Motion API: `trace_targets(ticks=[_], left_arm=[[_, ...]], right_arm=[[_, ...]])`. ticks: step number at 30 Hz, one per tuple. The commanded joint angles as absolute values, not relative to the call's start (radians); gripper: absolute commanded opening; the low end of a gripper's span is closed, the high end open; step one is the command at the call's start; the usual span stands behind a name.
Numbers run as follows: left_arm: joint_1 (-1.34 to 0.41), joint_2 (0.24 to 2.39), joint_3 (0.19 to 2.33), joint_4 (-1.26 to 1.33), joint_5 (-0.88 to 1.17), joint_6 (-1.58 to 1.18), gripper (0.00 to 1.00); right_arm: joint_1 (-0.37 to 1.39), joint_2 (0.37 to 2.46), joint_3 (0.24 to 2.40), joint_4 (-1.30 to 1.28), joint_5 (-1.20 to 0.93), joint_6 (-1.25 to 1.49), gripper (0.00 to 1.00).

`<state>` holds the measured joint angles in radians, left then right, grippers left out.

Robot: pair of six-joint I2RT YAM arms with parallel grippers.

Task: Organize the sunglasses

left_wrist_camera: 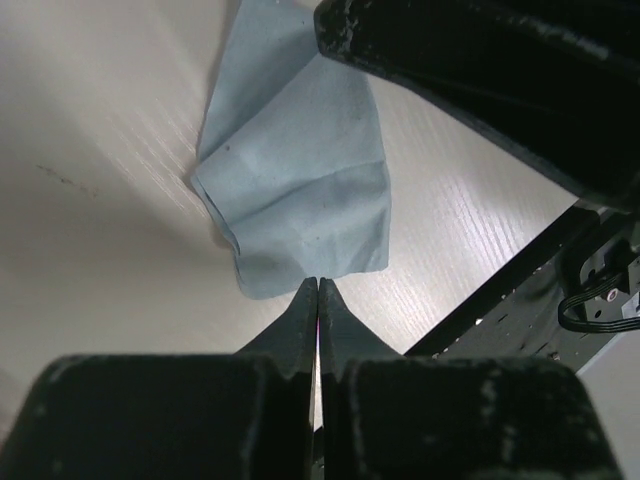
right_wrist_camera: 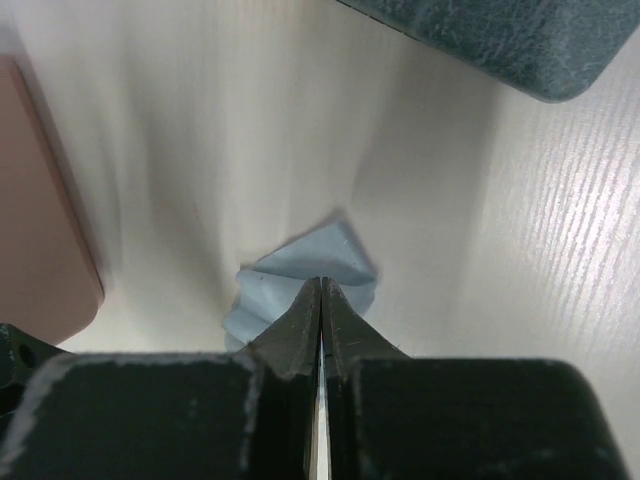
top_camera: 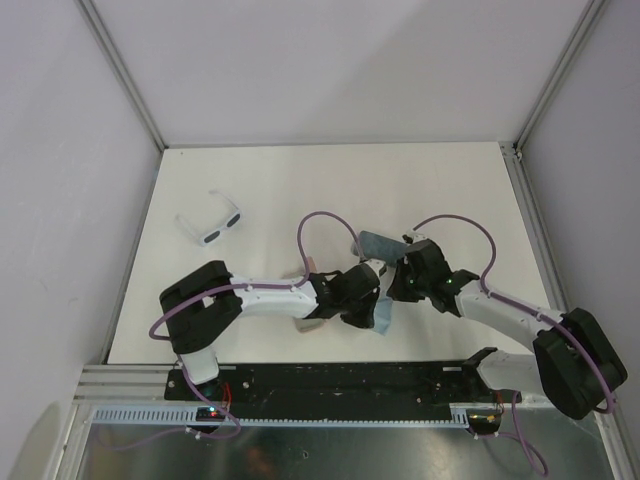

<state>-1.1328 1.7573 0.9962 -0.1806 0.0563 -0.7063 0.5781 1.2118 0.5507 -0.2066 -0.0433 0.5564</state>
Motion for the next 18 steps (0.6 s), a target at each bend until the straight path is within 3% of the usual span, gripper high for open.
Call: trace_targets(ticks=[1, 18], left_arm=[[-1.144, 1.720, 0.969, -0.088, -0.012, -0.764, 0.00], [-1.145, 1.778, 0.902, -0.058, -0.018, -0.818, 0.00]], right_arm=[[0.574, 1.229, 0.589, -0.151, -0.083, 0.541, 0.00], [0.532, 1.346, 0.576, -0.138, -0.013, 0.553, 0.00]])
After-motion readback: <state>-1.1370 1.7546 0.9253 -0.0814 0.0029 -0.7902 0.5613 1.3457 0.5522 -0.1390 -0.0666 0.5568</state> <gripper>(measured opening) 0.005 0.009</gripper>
